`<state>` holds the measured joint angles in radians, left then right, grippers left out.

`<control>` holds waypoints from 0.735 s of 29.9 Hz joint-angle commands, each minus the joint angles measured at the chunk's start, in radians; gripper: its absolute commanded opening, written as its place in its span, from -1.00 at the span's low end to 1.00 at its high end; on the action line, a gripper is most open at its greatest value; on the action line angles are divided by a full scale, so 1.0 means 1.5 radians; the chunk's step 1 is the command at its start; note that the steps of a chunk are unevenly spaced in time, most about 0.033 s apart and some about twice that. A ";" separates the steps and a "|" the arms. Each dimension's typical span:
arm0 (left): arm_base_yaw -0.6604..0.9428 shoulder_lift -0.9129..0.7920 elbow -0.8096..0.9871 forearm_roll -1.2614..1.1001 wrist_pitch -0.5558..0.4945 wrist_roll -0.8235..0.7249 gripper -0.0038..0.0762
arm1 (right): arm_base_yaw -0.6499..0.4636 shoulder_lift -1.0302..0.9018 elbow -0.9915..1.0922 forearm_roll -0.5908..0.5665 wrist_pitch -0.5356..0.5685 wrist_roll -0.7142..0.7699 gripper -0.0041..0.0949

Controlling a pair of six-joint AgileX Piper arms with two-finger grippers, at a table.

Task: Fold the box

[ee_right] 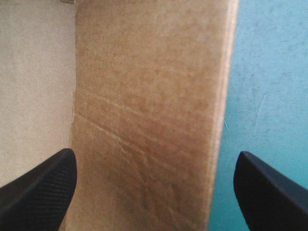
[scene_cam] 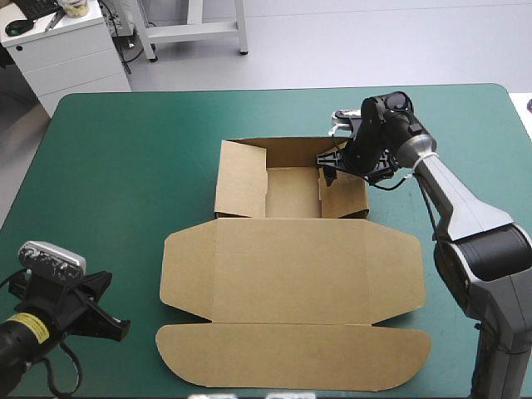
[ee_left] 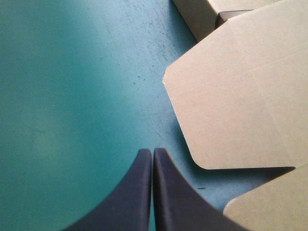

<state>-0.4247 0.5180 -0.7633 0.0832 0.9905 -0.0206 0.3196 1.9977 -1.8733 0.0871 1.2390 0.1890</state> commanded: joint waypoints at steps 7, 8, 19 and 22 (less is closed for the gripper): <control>-0.004 -0.089 0.055 -0.003 -0.069 -0.016 -0.93 | 0.001 -0.033 -0.015 0.007 0.010 -0.013 0.36; -0.004 -0.090 0.055 -0.003 -0.069 -0.016 -0.93 | 0.001 -0.033 -0.015 0.016 0.010 -0.015 0.29; -0.004 -0.094 0.055 -0.010 -0.073 -0.016 -0.93 | 0.001 -0.033 0.023 0.026 0.010 -0.037 -0.94; -0.004 -0.094 0.055 -0.010 -0.073 -0.016 -0.93 | 0.000 -0.036 0.020 0.010 0.010 -0.037 -0.96</control>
<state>-0.4247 0.3696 -0.6573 0.0739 0.9457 -0.0345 0.3188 1.9998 -1.8265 0.1002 1.2206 0.1515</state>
